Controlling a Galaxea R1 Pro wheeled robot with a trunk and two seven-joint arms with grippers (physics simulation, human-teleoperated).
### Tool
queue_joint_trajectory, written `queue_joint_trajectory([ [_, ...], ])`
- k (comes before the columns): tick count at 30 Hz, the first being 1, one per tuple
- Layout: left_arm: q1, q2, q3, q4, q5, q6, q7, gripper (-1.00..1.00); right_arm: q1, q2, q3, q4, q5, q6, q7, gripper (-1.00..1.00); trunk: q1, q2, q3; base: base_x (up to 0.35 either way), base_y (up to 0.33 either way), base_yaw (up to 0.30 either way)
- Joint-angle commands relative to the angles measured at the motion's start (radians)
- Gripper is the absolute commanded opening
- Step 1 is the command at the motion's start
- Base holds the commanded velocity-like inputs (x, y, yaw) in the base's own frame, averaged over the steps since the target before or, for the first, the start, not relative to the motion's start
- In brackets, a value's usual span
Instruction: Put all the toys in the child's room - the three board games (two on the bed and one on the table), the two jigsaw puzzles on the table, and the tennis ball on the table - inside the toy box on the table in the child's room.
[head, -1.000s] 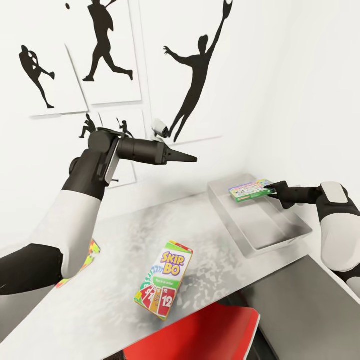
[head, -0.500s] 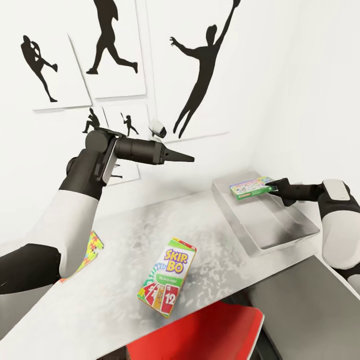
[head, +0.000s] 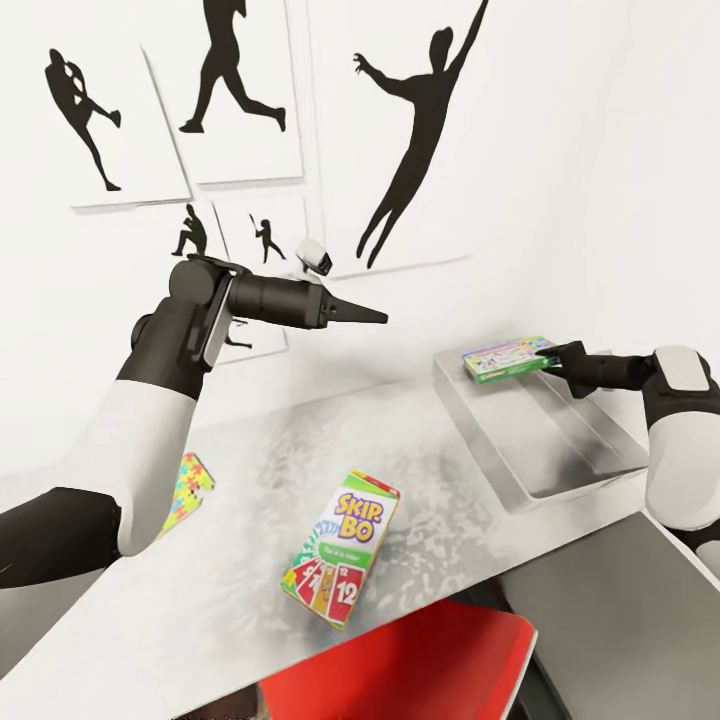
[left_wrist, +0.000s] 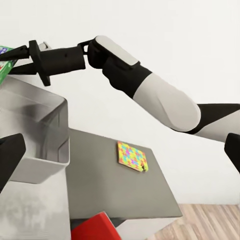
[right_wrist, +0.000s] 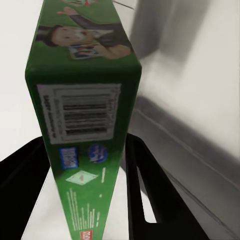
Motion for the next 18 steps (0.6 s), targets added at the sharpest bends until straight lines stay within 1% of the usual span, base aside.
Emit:
queue_joint_trajectory([
  [1, -0.001, 0.0, 0.0, 0.0, -0.003, 0.011, -0.005, 1.0, -0.002, 0.0, -0.003, -0.002, -0.009, 0.003, -0.009, -1.0, 0.001, -0.002, -0.004, 0.0, 0.0, 0.073],
  [10, -0.001, -0.001, 0.001, -0.001, -0.003, 0.011, -0.005, 1.0, -0.002, -0.013, -0.004, -0.004, -0.009, 0.003, -0.006, -1.0, 0.001, -0.002, -0.018, 0.0, 0.0, 0.024],
  [18, -0.001, -0.001, 0.001, -0.001, -0.003, 0.011, -0.005, 1.0, -0.001, -0.031, -0.005, -0.004, -0.009, 0.002, -0.006, -1.0, 0.001, -0.002, -0.031, 0.0, 0.0, -0.048],
])
